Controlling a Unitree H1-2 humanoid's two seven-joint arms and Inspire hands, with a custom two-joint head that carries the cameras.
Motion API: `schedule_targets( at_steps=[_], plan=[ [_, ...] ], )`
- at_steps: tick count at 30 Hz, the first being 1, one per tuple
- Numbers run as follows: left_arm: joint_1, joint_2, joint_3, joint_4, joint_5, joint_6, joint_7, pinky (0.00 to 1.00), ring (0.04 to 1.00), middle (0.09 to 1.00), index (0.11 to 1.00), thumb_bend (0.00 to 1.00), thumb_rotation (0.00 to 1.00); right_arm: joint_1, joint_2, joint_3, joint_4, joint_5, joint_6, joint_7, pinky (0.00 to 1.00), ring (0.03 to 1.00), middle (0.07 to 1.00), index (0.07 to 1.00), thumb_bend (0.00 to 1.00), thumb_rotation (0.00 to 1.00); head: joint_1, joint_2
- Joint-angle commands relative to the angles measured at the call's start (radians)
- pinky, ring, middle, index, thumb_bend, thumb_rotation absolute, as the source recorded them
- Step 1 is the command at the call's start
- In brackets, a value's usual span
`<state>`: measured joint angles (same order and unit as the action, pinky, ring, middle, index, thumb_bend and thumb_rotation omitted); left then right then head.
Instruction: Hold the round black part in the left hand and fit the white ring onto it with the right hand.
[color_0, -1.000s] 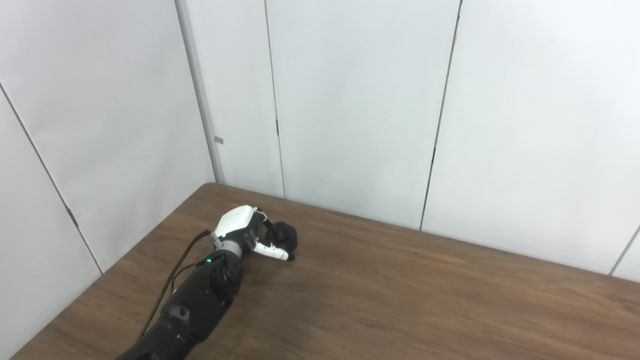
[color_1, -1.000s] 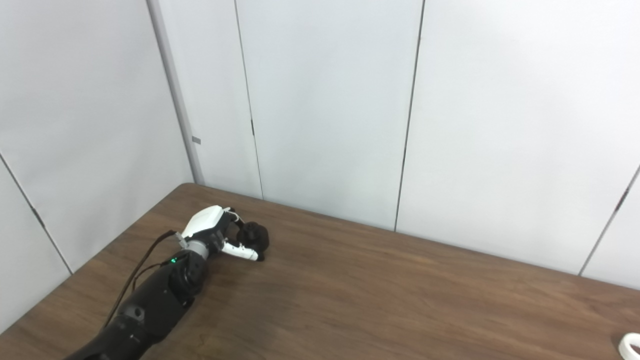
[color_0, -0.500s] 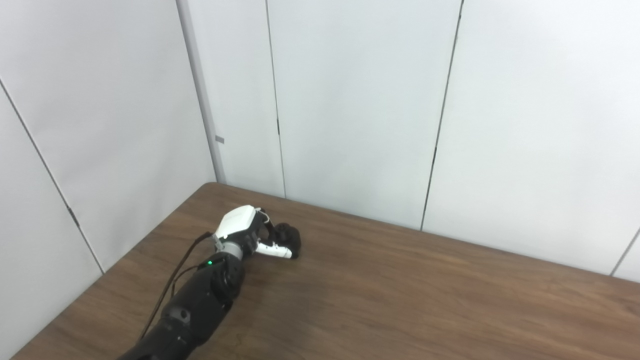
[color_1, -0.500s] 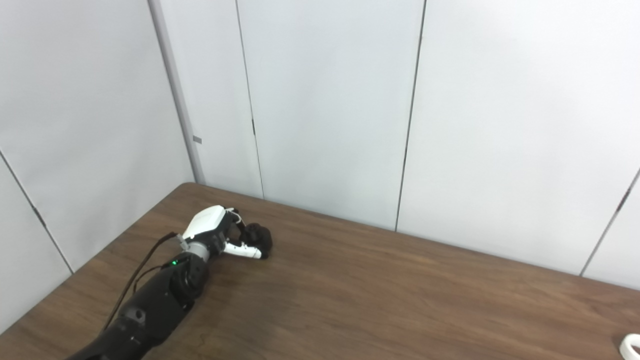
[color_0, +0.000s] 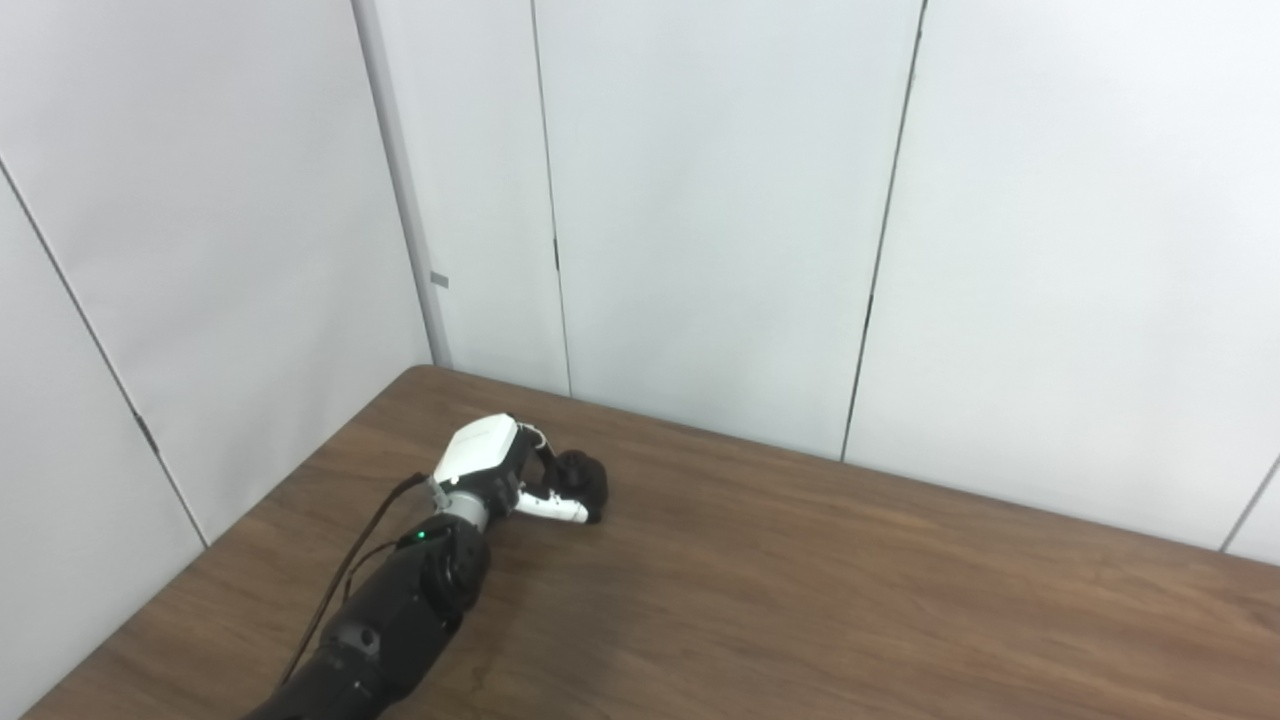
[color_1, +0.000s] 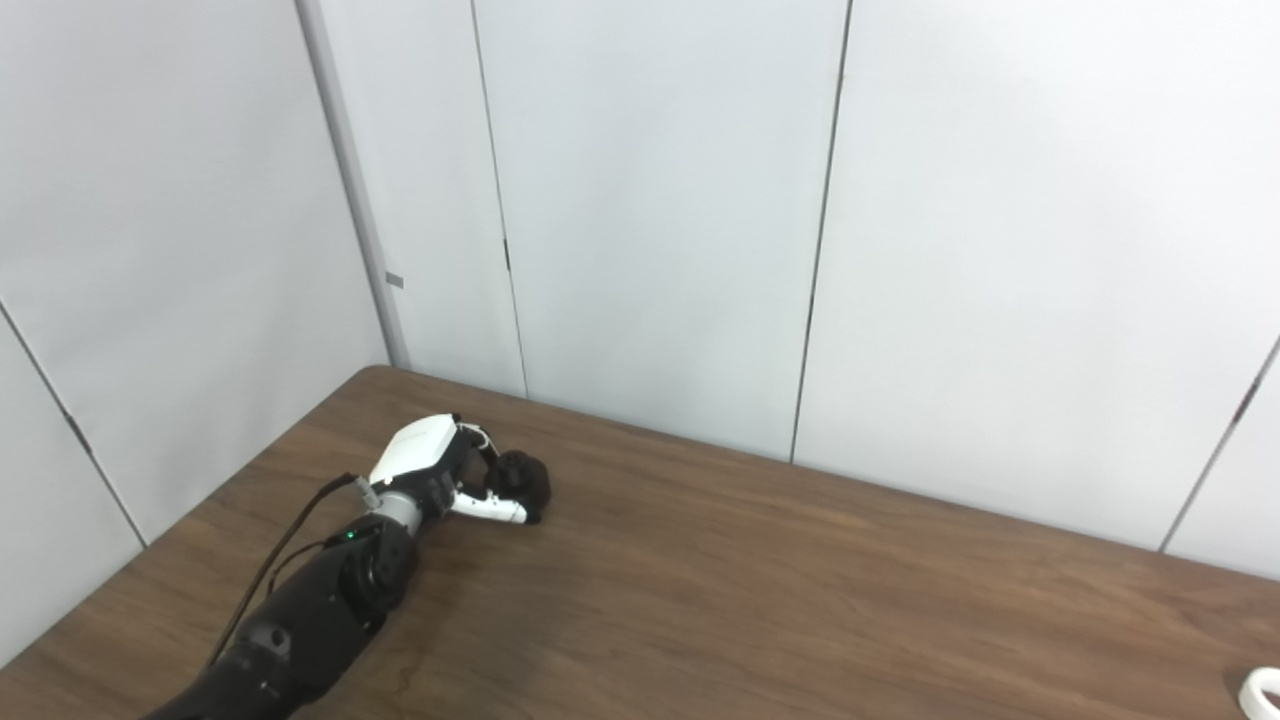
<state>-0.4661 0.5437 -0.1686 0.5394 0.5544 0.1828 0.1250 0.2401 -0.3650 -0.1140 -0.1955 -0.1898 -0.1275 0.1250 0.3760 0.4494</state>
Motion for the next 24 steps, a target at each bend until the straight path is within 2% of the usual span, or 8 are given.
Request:
schedule_targets(
  at_steps=[1, 7, 9, 10, 11, 15, 19, 24],
  plan=[
    [0.001, 0.005, -0.017, -0.045, 0.018, -0.042, 0.008, 1.0, 0.996, 0.856, 0.477, 0.52, 0.05, 0.011, -0.004, 0.003, -0.023, -0.009, 0.025, 0.002, 0.97, 1.0, 1.0, 1.0, 0.59, 0.64, -0.004, 0.0],
    [0.043, -0.009, -0.063, -0.118, 0.044, -0.062, -0.002, 1.0, 0.988, 0.854, 0.477, 0.52, 0.05, -0.005, 0.017, 0.001, -0.041, 0.012, 0.031, -0.009, 0.95, 1.0, 1.0, 1.0, 0.6, 0.63, -0.027, -0.006],
    [0.068, -0.015, -0.071, -0.16, 0.042, -0.082, -0.006, 1.0, 0.989, 0.852, 0.477, 0.52, 0.05, -0.014, 0.022, -0.001, -0.063, 0.006, 0.061, -0.011, 0.92, 1.0, 1.0, 1.0, 0.61, 0.63, -0.107, 0.005],
    [0.078, -0.016, -0.074, -0.175, 0.042, -0.09, -0.006, 1.0, 0.987, 0.849, 0.477, 0.52, 0.05, -0.017, 0.023, -0.002, -0.073, 0.002, 0.075, -0.013, 0.89, 1.0, 1.0, 1.0, 0.6, 0.61, -0.107, 0.005],
    [0.094, -0.016, -0.08, -0.204, 0.046, -0.097, -0.01, 1.0, 0.986, 0.848, 0.477, 0.52, 0.05, -0.024, 0.028, -0.005, -0.088, 0.002, 0.093, -0.017, 0.88, 1.0, 1.0, 1.0, 0.6, 0.61, -0.176, 0.011],
    [0.155, -0.024, -0.097, -0.297, 0.05, -0.144, -0.021, 1.0, 0.979, 0.846, 0.478, 0.52, 0.05, -0.058, 0.041, -0.022, -0.12, -0.031, 0.103, -0.057, 0.87, 0.96, 0.966, 0.988, 0.55, 0.27, -0.308, 0.002],
    [0.2, -0.046, -0.124, -0.345, 0.073, -0.199, -0.021, 1.0, 0.955, 0.832, 0.48, 0.52, 0.05, -0.108, 0.039, -0.051, -0.137, -0.077, 0.127, -0.092, 0.8, 0.897, 0.923, 0.904, 0.66, 0.12, -0.364, -0.01],
    [0.239, -0.088, -0.186, -0.398, 0.118, -0.21, -0.053, 1.0, 0.948, 0.832, 0.481, 0.52, 0.05, -0.2, -0.008, -0.096, -0.153, -0.161, 0.207, -0.103, 0.76, 0.875, 0.903, 0.841, 0.76, 0.18, -0.422, -0.025]
  ],
)
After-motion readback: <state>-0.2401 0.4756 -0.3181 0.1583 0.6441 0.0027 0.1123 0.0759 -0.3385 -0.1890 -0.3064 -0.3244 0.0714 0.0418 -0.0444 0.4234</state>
